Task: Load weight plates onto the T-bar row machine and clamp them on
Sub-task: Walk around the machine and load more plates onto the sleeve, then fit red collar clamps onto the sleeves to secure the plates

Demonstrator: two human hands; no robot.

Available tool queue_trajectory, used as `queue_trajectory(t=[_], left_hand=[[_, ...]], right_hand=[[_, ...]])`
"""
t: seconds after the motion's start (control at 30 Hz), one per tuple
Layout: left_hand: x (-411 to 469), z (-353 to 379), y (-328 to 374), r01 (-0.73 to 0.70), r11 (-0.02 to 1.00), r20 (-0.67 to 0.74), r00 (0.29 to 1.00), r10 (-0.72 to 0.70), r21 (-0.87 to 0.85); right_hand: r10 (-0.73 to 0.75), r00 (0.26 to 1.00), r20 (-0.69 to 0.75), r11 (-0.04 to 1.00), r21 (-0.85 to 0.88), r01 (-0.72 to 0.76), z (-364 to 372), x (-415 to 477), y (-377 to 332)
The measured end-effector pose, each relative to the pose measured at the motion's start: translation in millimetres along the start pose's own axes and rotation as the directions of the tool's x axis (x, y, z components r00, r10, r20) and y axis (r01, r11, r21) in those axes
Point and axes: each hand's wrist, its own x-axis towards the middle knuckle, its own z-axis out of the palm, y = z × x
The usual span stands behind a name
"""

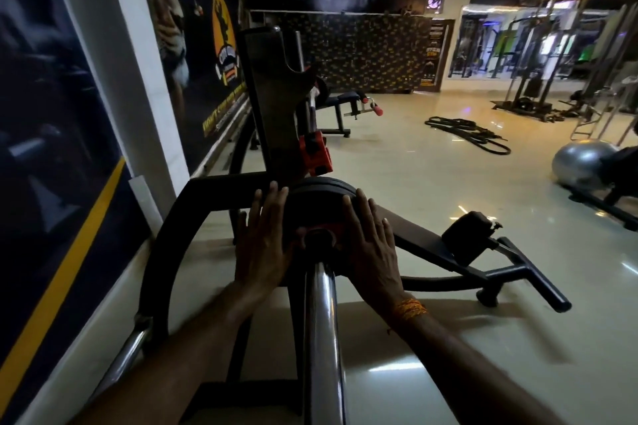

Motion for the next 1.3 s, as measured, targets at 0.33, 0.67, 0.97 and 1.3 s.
queue_trajectory(t=[0.33, 0.67, 0.97, 1.3], left_hand=[[49, -14, 64, 0.155, 0.971, 0.059, 0.987, -0.147, -0.181], [55, -21, 67, 0.246, 0.943, 0.072, 0.969, -0.235, -0.224], [52, -21, 79, 0.274, 0.939, 0.029, 0.961, -0.275, -0.21], [30, -48, 107, 0.225, 0.912, 0.005, 0.971, -0.238, -0.342]], right_hand=[[0.201, 0.888, 0.414, 0.628, 0.641, -0.442, -54, 162, 32], [0.018, 0.676, 0.737, 0.252, 0.651, -0.716, -8, 219, 30], [0.154, 0.84, 0.519, 0.212, 0.813, -0.542, -49, 205, 48], [0.037, 0.955, 0.296, 0.378, 0.88, -0.287, -137, 40, 29]])
